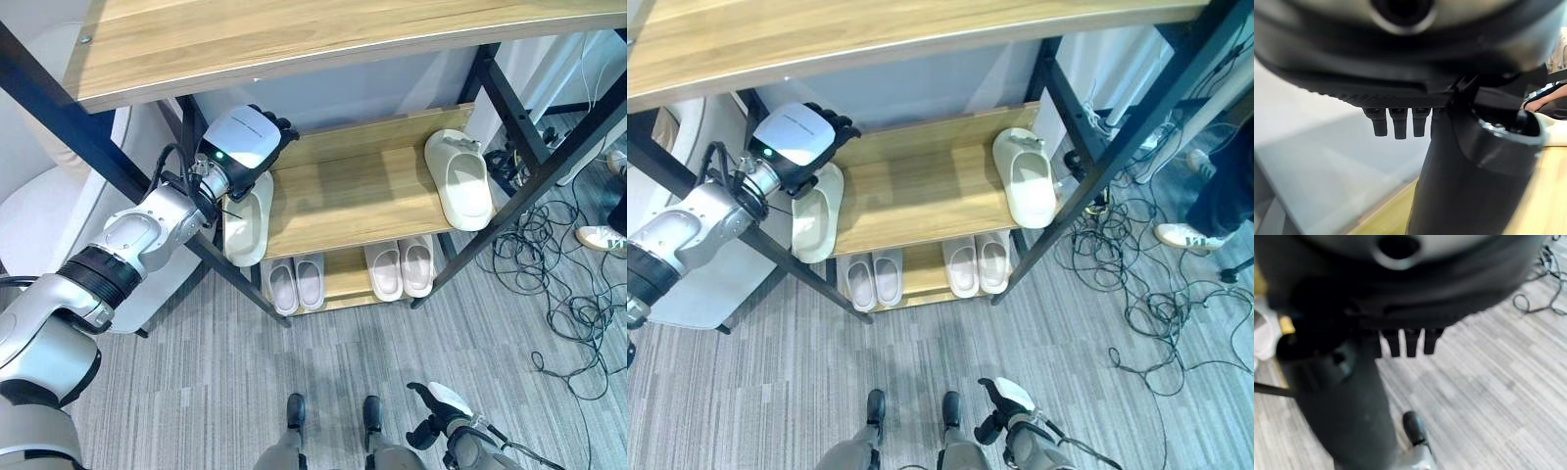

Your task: Arrange the slippers neatly on the shoe rack.

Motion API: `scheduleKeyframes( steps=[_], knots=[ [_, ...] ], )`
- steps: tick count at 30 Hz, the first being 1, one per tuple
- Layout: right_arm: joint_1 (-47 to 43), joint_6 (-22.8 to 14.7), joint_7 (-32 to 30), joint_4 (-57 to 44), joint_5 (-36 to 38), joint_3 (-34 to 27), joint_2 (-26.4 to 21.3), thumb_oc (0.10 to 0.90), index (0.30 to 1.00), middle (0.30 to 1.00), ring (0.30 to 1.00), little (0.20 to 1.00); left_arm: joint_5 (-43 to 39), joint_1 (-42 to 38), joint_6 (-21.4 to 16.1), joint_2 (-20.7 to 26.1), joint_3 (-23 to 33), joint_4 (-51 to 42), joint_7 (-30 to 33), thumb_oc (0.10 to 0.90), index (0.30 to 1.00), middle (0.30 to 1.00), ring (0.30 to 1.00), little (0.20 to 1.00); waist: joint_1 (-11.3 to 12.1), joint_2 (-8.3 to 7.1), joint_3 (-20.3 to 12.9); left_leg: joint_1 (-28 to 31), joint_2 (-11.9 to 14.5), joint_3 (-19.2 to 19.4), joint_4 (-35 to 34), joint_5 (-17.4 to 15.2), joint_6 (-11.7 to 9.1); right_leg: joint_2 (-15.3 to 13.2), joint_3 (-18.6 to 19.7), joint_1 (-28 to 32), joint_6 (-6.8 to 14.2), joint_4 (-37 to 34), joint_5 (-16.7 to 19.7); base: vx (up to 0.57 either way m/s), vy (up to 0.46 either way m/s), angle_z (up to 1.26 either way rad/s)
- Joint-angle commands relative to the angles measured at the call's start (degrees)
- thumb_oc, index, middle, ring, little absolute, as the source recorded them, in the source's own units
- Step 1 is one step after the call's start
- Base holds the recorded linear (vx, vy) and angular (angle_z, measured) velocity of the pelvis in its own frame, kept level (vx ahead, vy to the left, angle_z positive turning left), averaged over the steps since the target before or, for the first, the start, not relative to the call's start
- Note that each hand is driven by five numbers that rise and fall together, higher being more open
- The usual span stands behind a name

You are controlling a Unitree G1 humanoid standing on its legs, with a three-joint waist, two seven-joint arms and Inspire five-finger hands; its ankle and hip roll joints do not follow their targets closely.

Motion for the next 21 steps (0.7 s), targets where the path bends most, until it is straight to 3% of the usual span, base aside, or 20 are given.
scheduleKeyframes(
  steps=[1, 9, 21],
  knots=[
    [2.0, -0.3, -1.0, -2.1, 1.2, -0.3, -1.9, 0.800, 0.900, 0.900, 0.900, 0.900, -0.5, -3.6, 4.3, 1.2, 8.3, 5.6, 2.3, 0.800, 0.900, 0.900, 0.900, 0.900, 0.4, -2.06, -2.5, 0.2, -2.4, 0.9, 0.1, -3.9, 1.4, -1.7, 0.6, -2.8, 2.7, 1.8, -3.7, -0.03, -0.022, 0.00],
    [1.7, 0.1, -0.8, -2.9, 1.4, -0.1, -2.3, 0.800, 0.900, 0.900, 0.900, 0.900, -0.3, -4.3, 6.5, -0.7, 8.8, 10.0, 2.5, 0.800, 0.900, 0.900, 0.900, 0.900, 0.1, -1.77, -1.3, -0.6, -2.4, 1.2, 0.1, -3.4, 1.3, -1.7, 1.2, -4.1, 2.8, 2.1, -3.2, -0.01, -0.003, -0.02],
    [2.4, -0.2, -1.3, -3.5, 1.8, -0.9, -3.5, 0.800, 0.900, 0.900, 0.900, 0.900, 3.7, -7.3, 7.1, -1.2, 4.4, 12.9, 1.7, 0.800, 0.900, 0.900, 0.900, 0.900, -0.9, -2.32, -0.3, -1.6, -2.0, 1.8, 0.1, -3.3, 1.4, -1.5, 1.8, -5.4, 3.0, 2.0, -2.8, 0.00, -0.003, -0.04]
  ],
)
